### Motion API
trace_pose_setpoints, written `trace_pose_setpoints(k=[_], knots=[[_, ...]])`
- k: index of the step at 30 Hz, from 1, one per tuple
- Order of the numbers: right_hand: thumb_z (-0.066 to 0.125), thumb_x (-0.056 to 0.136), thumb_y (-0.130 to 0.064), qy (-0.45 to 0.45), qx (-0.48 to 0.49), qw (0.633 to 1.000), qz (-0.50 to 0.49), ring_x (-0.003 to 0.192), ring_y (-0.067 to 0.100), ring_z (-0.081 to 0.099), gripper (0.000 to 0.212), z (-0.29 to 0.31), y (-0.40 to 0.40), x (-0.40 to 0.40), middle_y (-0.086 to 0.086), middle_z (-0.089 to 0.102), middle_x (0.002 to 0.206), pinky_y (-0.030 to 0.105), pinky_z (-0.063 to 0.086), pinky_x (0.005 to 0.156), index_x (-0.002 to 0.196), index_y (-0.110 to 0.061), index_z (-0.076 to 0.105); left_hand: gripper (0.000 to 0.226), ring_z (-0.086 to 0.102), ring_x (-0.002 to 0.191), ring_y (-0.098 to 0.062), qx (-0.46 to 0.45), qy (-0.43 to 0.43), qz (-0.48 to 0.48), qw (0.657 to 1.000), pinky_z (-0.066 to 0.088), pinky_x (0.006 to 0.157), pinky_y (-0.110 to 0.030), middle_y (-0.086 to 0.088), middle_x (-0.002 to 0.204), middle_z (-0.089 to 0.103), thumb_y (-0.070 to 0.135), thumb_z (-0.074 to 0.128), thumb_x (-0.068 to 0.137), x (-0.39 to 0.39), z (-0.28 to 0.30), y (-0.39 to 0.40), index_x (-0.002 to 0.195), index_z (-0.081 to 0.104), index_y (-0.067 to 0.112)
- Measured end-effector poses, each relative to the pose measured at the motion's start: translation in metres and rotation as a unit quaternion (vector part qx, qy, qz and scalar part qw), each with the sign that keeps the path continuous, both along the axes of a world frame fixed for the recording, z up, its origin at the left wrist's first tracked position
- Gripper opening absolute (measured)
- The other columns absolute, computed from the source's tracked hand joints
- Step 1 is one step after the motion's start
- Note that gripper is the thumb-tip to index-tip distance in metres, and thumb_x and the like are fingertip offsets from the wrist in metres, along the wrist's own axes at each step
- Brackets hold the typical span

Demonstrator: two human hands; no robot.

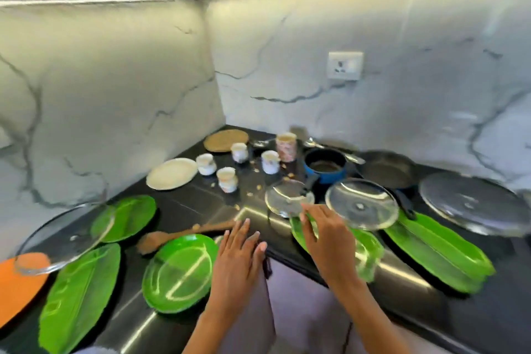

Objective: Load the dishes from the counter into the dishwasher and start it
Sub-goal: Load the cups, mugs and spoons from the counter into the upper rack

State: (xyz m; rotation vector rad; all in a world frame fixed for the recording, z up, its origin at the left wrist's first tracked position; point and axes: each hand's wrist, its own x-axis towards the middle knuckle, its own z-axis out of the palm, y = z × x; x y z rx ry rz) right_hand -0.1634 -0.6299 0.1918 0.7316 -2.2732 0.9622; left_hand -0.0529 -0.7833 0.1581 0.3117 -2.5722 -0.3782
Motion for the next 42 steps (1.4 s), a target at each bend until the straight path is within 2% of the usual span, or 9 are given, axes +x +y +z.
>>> trace_pose_setpoints(k=[5,10,13,17,23,28,33,39,42], knots=[[0.043,0.086,-0.031,-0.003,0.014,0.999,0.042,0.077,0.017,0.067,0.030,-0.001,-0.100,-0.075,-0.003,0.068,0.089,0.027,0.051,0.056,0.093,-0.019,0.069,0.055,0.057,0.118,-0.030,-0.020,-0.047,0.063,0.997,0.044,0.097,-0.043,-0.013,0.126,0.061,0.041,0.025,0.098,-0.095,-0.002,-0.108,0.110,0.069,0.011],[0.072,0.079,-0.013,-0.031,0.037,0.997,0.064,0.068,0.014,0.066,0.014,-0.012,-0.165,-0.130,-0.004,0.068,0.084,0.026,0.053,0.051,0.091,-0.018,0.068,0.055,0.013,0.145,-0.023,-0.045,-0.204,0.075,0.975,0.013,0.116,-0.039,-0.009,0.157,0.016,0.040,0.019,0.100,-0.187,-0.012,-0.202,0.149,0.024,0.017],[0.076,0.076,-0.012,-0.046,0.058,0.994,0.080,0.068,0.010,0.064,0.018,-0.023,-0.181,-0.146,-0.007,0.067,0.085,0.023,0.052,0.051,0.091,-0.019,0.068,0.057,0.005,0.146,-0.025,-0.111,-0.269,0.073,0.954,0.013,0.116,-0.040,-0.009,0.159,0.001,0.036,0.031,0.102,-0.219,-0.020,-0.239,0.152,0.008,0.021],[0.072,0.080,-0.015,-0.072,0.064,0.990,0.099,0.074,0.002,0.061,0.016,-0.037,-0.186,-0.159,-0.013,0.065,0.090,0.015,0.050,0.058,0.095,-0.022,0.068,0.059,0.022,0.141,-0.029,-0.042,-0.326,0.044,0.944,0.029,0.108,-0.039,-0.014,0.156,0.014,0.035,0.041,0.099,-0.241,-0.033,-0.265,0.151,0.016,0.021],[0.071,0.081,-0.016,-0.087,0.061,0.988,0.111,0.077,0.001,0.062,0.016,-0.050,-0.181,-0.159,-0.013,0.066,0.091,0.013,0.050,0.061,0.094,-0.024,0.068,0.036,0.045,0.118,-0.030,0.065,-0.234,0.005,0.970,0.037,0.095,-0.033,-0.012,0.123,0.051,0.021,0.044,0.097,-0.240,-0.026,-0.259,0.132,0.047,0.010],[0.050,0.090,-0.025,-0.076,0.043,0.987,0.138,0.092,0.003,0.063,0.025,-0.051,-0.151,-0.139,-0.009,0.065,0.106,0.018,0.054,0.074,0.107,-0.019,0.067,0.048,0.035,0.127,-0.025,0.100,-0.148,-0.053,0.982,0.027,0.101,-0.025,-0.009,0.137,0.038,0.030,0.049,0.097,-0.209,0.002,-0.211,0.142,0.038,0.016],[0.057,0.091,-0.030,-0.054,0.034,0.989,0.134,0.103,0.007,0.060,0.029,-0.047,-0.077,-0.099,-0.007,0.058,0.123,0.023,0.054,0.075,0.118,-0.019,0.061,0.053,0.040,0.123,-0.021,0.065,-0.096,-0.171,0.979,0.023,0.097,-0.013,-0.008,0.134,0.042,0.039,0.049,0.093,-0.169,0.028,-0.120,0.142,0.041,0.020],[0.068,0.082,-0.043,-0.048,-0.001,0.999,0.025,0.116,0.011,0.055,0.052,-0.047,0.077,-0.009,0.000,0.052,0.132,0.020,0.046,0.093,0.124,-0.014,0.056,0.056,0.044,0.122,-0.020,0.065,-0.067,-0.338,0.937,0.039,0.098,-0.027,-0.005,0.133,0.045,0.052,0.036,0.091,-0.121,0.035,0.040,0.138,0.043,0.024],[0.068,0.080,-0.048,-0.080,-0.013,0.994,-0.067,0.121,0.010,0.051,0.060,-0.057,0.165,0.052,-0.002,0.050,0.135,0.022,0.045,0.096,0.128,-0.016,0.050,0.053,0.045,0.118,-0.018,0.085,-0.074,-0.432,0.895,0.031,0.097,-0.016,-0.006,0.130,0.048,0.048,0.040,0.091,-0.097,0.025,0.135,0.138,0.043,0.025]])
